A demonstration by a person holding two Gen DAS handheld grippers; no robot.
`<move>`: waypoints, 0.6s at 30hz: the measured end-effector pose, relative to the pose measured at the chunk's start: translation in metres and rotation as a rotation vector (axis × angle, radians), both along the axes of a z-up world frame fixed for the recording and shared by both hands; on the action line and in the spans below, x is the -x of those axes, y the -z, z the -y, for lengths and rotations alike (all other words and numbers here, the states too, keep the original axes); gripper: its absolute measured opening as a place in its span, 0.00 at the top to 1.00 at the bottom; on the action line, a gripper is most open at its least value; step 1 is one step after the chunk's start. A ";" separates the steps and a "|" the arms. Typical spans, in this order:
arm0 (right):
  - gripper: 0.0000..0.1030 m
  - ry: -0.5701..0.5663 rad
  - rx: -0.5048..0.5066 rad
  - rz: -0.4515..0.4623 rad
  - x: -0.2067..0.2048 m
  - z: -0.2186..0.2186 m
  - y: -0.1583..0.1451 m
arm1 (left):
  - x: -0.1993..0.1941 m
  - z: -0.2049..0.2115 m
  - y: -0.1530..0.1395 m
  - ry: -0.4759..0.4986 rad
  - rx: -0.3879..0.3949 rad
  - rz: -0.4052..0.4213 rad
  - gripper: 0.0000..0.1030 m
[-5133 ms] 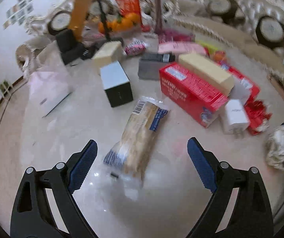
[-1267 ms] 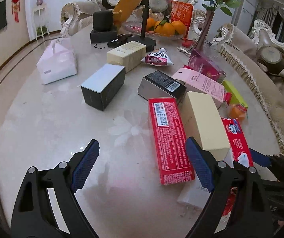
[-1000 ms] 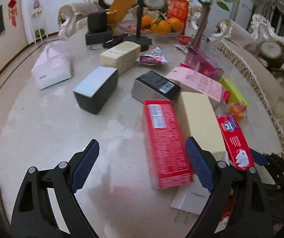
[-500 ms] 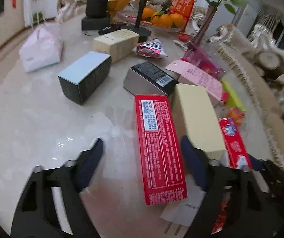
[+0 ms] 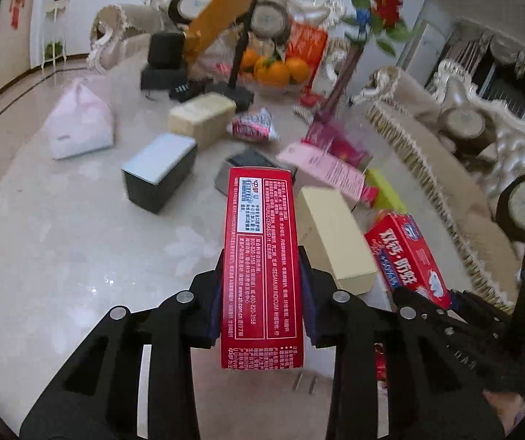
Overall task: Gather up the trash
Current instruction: 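Carry both red boxes to the wastebasket and open both tools to drop them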
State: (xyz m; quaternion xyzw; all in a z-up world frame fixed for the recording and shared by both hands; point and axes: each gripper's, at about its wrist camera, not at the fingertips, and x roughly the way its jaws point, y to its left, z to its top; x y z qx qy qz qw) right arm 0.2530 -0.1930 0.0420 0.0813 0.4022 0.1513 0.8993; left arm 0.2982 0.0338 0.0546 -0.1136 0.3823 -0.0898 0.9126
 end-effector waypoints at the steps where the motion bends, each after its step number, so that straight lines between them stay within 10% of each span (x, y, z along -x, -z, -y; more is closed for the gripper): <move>1: 0.56 -0.001 -0.020 0.014 0.006 0.003 -0.005 | 0.009 -0.004 -0.007 0.002 0.007 0.024 0.67; 10: 0.56 -0.102 -0.196 0.149 0.134 0.027 -0.039 | 0.173 -0.003 -0.045 0.127 -0.090 0.225 0.67; 18: 0.56 -0.176 -0.206 -0.070 0.253 0.021 0.008 | 0.294 0.024 0.033 0.247 -0.065 -0.005 0.67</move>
